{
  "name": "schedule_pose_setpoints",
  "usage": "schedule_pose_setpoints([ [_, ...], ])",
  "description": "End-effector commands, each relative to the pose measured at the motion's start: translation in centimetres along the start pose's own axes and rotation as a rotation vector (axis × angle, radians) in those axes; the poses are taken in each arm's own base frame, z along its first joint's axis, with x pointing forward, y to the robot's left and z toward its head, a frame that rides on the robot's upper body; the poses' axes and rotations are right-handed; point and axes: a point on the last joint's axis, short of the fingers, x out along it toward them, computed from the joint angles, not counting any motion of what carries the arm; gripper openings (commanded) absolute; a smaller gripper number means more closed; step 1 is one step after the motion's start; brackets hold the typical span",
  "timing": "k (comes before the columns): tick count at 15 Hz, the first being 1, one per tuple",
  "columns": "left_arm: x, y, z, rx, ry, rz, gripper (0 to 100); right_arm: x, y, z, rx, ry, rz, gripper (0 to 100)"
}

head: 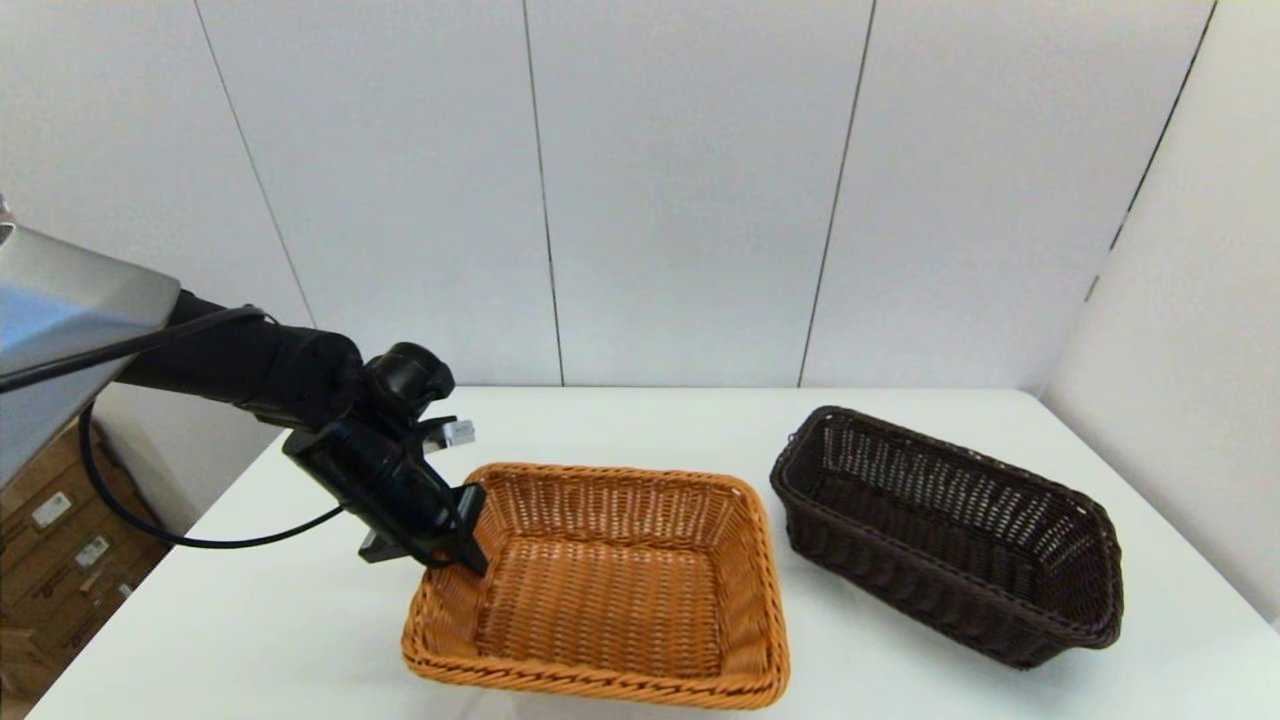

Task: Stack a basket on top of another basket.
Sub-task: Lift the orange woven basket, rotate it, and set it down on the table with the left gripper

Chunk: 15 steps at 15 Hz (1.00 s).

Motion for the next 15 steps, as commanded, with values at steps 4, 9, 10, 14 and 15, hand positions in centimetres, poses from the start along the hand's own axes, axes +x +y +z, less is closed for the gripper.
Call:
schedule_pose_setpoints([
  [4, 1.2, 0.0, 0.7, -0.023, 0.021, 0.000, 0, 0.0, 0.0, 0.0, -0.002, 0.002, 0.000, 100],
  [9, 1.7, 0.1, 1.1, -0.037, 0.029, 0.003, 0, 0.0, 0.0, 0.0, -0.002, 0.002, 0.000, 100],
  [10, 1.7, 0.0, 1.0, -0.029, 0.028, 0.003, 100, 0.0, 0.0, 0.0, -0.002, 0.002, 0.000, 100],
  [14, 1.5, -0.3, 1.2, -0.024, 0.020, 0.003, 100, 0.0, 0.0, 0.0, 0.000, 0.002, 0.000, 100],
  [15, 1.4, -0.4, 1.2, -0.023, 0.018, 0.002, 100, 0.0, 0.0, 0.0, 0.000, 0.002, 0.000, 100],
])
